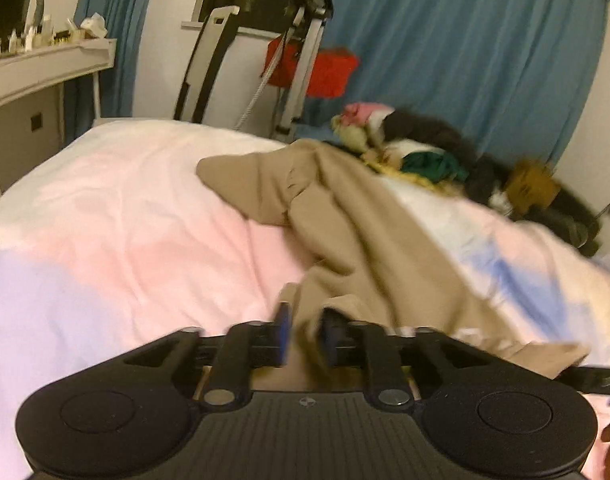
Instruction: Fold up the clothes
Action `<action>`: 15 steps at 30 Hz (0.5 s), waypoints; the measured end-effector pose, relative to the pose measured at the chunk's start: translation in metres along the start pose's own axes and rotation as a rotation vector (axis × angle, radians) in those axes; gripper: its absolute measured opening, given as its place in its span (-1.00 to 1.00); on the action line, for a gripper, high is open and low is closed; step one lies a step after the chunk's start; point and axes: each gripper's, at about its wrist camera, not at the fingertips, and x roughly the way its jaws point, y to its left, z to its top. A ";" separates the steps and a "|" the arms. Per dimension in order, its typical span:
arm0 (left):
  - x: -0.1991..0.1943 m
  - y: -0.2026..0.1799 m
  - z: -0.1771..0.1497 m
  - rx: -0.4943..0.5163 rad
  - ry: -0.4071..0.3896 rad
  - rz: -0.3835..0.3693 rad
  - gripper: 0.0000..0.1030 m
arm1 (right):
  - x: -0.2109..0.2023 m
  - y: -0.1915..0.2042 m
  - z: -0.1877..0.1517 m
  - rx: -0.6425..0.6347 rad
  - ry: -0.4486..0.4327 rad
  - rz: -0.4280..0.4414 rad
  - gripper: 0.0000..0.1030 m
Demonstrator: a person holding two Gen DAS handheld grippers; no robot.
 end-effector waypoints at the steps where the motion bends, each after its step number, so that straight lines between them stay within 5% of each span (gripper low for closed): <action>1: -0.002 0.004 0.003 -0.024 -0.016 -0.004 -0.04 | -0.002 -0.003 0.000 0.019 -0.022 0.011 0.34; 3: -0.005 0.011 0.008 -0.071 -0.047 -0.013 0.08 | -0.006 -0.008 0.000 0.056 -0.067 0.032 0.60; 8: -0.025 0.019 0.018 -0.109 -0.163 0.012 0.37 | -0.022 -0.019 0.003 0.144 -0.191 0.057 0.62; 11: -0.041 0.009 0.020 -0.040 -0.232 0.081 0.42 | -0.038 -0.021 0.005 0.145 -0.235 -0.064 0.64; 15: -0.045 -0.009 0.018 0.078 -0.210 0.133 0.50 | -0.045 -0.021 0.000 0.101 -0.201 -0.213 0.64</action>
